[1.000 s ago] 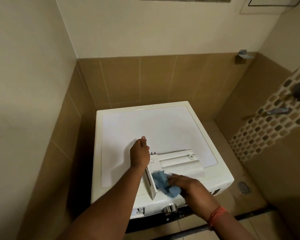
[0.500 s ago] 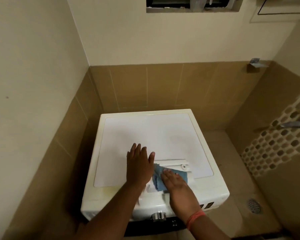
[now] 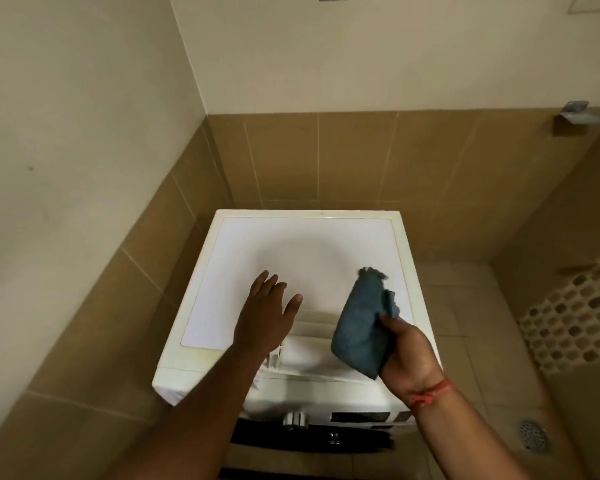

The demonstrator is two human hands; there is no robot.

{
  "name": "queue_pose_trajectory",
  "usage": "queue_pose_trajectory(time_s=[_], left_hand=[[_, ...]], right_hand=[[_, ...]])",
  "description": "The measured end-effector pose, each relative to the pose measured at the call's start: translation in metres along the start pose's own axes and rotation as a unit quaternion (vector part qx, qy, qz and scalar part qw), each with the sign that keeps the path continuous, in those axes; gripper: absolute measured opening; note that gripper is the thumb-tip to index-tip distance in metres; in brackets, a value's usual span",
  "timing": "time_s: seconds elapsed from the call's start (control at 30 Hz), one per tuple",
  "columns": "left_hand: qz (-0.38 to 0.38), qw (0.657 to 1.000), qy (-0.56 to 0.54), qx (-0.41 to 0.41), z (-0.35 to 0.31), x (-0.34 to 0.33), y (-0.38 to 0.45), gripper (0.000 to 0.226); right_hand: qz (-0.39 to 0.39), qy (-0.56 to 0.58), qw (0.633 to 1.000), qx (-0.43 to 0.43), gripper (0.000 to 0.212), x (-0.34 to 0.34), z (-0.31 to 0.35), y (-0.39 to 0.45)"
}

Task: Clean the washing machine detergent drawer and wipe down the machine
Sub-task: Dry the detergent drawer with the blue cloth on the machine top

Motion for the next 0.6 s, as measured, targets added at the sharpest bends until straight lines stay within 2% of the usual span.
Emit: queue_pose_trajectory(time_s=[0.07,0.13,0.17,0.2,0.23,0.27,0.3,0.37,0.43,0.47,0.53,0.6], left_hand=[[-0.005,1.0,-0.001,0.0,-0.001,-0.002,0.002,0.064],[-0.023,1.0,-0.004,-0.013,-0.003,-0.003,0.004,0.062],[-0.031,0.999,-0.006,-0.02,-0.004,-0.003,0.005,0.062],[-0.036,0.999,-0.01,-0.023,-0.006,-0.003,0.006,0.061],[-0.038,0.999,-0.015,-0.023,-0.007,-0.003,0.008,0.061],[-0.038,0.999,-0.025,-0.018,-0.009,-0.003,0.01,0.061],[-0.039,0.998,-0.039,-0.011,-0.009,-0.003,0.011,0.065],[-0.047,0.997,-0.063,0.001,-0.009,-0.002,0.013,0.081],[-0.048,0.996,-0.073,0.008,-0.008,-0.003,0.013,0.089],[-0.044,0.996,-0.074,0.012,-0.007,-0.002,0.014,0.087],[-0.037,0.996,-0.073,0.019,-0.006,0.001,0.013,0.075],[-0.034,0.998,-0.058,0.019,-0.007,0.003,0.011,0.075]], right_hand=[[0.01,-0.028,0.999,-0.012,0.027,0.002,0.007,-0.004],[-0.017,-0.126,0.991,0.052,0.026,0.007,0.01,-0.002],[-0.051,-0.221,0.968,0.107,0.024,0.007,0.013,-0.002],[-0.087,-0.332,0.924,0.166,0.02,0.003,0.013,-0.003],[-0.115,-0.437,0.864,0.224,0.02,-0.006,0.011,-0.006],[-0.109,-0.524,0.8,0.272,0.025,-0.018,0.004,-0.006],[-0.072,-0.594,0.741,0.306,0.031,-0.033,-0.009,-0.005],[0.041,-0.71,0.633,0.305,0.049,-0.057,-0.049,0.003],[0.086,-0.795,0.509,0.32,0.069,-0.054,-0.085,0.015],[0.082,-0.798,0.496,0.333,0.076,-0.048,-0.089,0.018],[0.061,-0.792,0.508,0.332,0.08,-0.037,-0.08,0.019],[0.02,-0.797,0.514,0.316,0.078,-0.017,-0.065,0.018]])
Point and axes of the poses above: each hand's wrist, its own y-axis towards the middle knuckle, its own x-axis out of the back of the hand, z = x × y, the point moved 5 cm from there along y, towards the middle knuckle, and after that the axes turned 5 degrees about z, right-handed, at the moved point
